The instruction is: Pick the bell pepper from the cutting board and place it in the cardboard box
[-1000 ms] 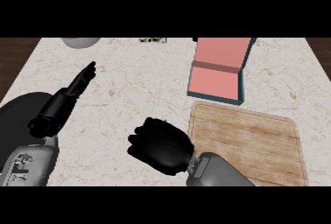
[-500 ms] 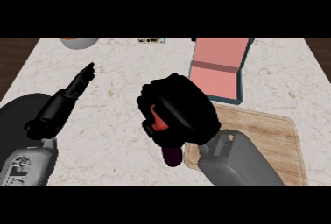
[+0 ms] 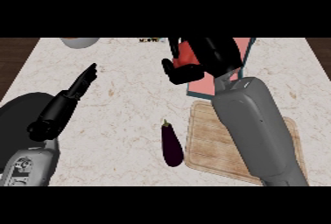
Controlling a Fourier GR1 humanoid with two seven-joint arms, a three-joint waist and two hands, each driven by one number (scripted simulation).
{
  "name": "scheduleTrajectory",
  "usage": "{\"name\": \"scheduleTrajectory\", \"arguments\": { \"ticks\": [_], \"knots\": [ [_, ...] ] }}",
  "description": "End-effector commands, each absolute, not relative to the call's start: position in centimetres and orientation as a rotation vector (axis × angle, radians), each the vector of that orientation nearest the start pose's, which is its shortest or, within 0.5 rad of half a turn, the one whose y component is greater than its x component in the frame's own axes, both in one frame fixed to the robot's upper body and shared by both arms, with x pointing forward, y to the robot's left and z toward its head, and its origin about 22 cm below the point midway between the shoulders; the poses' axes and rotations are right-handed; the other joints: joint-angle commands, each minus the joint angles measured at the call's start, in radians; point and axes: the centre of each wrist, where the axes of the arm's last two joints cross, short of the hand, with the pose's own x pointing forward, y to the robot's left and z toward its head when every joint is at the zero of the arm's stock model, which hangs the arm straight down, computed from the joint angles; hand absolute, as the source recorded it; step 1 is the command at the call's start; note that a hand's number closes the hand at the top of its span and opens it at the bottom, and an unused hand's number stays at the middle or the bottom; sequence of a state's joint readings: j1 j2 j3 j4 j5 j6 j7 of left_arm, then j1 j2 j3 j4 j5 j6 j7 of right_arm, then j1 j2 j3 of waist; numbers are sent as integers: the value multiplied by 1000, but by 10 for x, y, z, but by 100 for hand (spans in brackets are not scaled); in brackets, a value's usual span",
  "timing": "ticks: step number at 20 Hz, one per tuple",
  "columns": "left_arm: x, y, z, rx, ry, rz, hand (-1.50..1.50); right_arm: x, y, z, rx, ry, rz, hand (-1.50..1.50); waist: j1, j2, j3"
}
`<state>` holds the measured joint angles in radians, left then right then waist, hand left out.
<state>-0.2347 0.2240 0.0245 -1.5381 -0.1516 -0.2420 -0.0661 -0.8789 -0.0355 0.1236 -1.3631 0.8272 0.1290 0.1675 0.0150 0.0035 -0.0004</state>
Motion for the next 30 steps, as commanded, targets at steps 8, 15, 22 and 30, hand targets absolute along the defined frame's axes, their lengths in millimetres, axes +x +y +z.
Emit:
{"name": "scheduleTrajectory", "arguments": {
  "ticks": [8, 15, 22, 30],
  "knots": [
    [302, 264, 73, 82, -1752, -571, 0, 438, -154, 199, -713, -1528, 1308, 150, 9, 6, 0],
    [292, 265, 63, 66, -1772, -543, 0, 463, -189, 172, -674, -1355, 1474, 150, 33, 13, 0],
    [300, 251, 73, 63, -1765, -568, 0, 471, -220, 162, -469, -1295, 1587, -150, 30, 15, 1],
    [304, 254, 73, 84, -1765, -552, 0, 473, -229, 161, -20, -1822, 990, -150, 5, 13, 6]
  ]
}}
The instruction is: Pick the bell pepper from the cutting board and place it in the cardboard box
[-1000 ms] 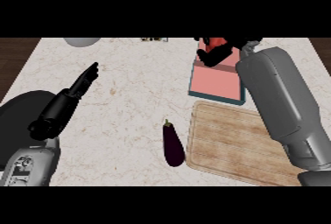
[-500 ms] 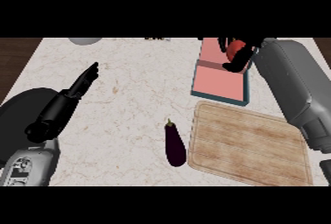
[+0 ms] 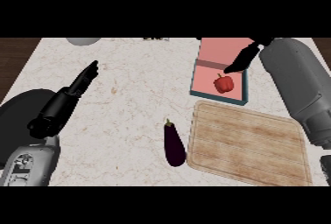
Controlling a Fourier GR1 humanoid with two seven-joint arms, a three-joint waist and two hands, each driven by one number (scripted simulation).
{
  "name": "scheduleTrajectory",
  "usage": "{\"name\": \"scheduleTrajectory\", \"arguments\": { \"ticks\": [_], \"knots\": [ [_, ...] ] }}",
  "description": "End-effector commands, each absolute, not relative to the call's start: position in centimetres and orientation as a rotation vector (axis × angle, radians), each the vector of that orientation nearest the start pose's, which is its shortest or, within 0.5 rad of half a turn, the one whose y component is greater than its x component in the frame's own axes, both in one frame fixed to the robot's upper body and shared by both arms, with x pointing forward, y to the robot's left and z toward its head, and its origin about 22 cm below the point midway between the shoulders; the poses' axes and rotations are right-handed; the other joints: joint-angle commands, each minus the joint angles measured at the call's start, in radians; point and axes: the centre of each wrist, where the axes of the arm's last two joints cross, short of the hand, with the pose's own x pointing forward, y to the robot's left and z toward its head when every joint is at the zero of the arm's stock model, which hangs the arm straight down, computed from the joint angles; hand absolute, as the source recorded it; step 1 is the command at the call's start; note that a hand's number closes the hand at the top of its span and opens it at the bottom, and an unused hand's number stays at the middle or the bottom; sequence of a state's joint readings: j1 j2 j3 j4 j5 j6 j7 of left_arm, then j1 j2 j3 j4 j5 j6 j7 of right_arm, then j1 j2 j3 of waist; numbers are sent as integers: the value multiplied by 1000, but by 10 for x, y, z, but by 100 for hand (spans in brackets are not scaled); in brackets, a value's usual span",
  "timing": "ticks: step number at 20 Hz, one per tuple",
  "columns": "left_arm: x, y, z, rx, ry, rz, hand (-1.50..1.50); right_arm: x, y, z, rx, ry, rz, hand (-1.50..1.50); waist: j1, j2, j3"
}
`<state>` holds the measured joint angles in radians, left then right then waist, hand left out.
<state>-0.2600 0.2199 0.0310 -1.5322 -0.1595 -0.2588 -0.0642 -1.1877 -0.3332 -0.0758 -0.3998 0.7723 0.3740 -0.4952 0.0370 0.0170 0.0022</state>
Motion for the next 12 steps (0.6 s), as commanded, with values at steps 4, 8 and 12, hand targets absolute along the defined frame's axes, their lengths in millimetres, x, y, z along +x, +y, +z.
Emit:
{"name": "scheduleTrajectory", "arguments": {
  "ticks": [4, 8, 12],
  "knots": [
    [298, 258, 69, 70, -1769, -565, 0, 474, -238, 147, 173, -1771, 597, -150, 5, 1, 0],
    [302, 251, 83, 53, -1783, -576, 0, 476, -278, 177, 179, -1721, 404, -150, 12, 2, -1],
    [298, 248, 76, 26, -1808, -589, 0, 468, -295, 148, 99, -1749, 314, -150, 39, 17, 0]
  ]
}}
